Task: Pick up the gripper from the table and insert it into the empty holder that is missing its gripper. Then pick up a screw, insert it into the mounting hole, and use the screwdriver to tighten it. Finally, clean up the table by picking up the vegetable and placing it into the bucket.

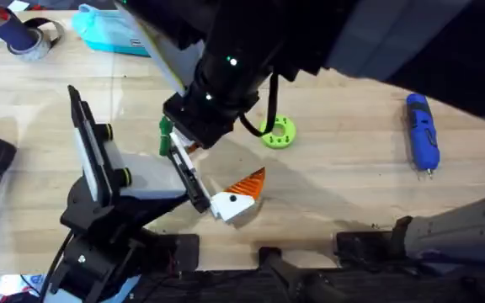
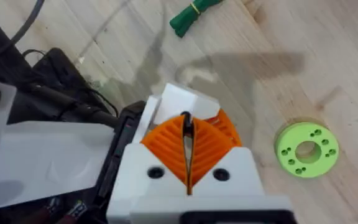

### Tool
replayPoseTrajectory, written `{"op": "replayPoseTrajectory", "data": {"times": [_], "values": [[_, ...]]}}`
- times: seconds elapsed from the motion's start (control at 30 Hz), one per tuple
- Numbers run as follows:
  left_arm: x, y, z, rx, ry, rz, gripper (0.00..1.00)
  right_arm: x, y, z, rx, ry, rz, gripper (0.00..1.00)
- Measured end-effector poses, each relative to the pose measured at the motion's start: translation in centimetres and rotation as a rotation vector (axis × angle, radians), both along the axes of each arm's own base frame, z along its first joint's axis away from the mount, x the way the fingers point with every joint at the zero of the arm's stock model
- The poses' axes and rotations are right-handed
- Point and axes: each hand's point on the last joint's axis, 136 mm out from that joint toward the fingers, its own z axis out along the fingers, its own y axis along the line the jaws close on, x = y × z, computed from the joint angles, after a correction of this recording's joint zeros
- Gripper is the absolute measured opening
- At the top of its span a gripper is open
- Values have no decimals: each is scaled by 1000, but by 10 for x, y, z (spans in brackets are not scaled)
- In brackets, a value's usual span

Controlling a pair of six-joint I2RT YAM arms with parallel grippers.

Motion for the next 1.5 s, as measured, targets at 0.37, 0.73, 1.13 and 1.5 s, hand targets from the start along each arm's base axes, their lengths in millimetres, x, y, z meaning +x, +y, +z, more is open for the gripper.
{"op": "replayPoseTrajectory", "data": {"times": [0.37,0.73,1.13,1.5], "values": [[0,0,0,0,0,0,991,3,5,2,21,-13,0,6],[0,0,0,0,0,0,991,3,5,3,24,-15,0,6],[0,0,-1,-3,10,3,991,6,6,-5,0,-12,-5,6],[1,0,0,-3,8,3,991,15,-1,-5,-21,-40,-25,841]]}}
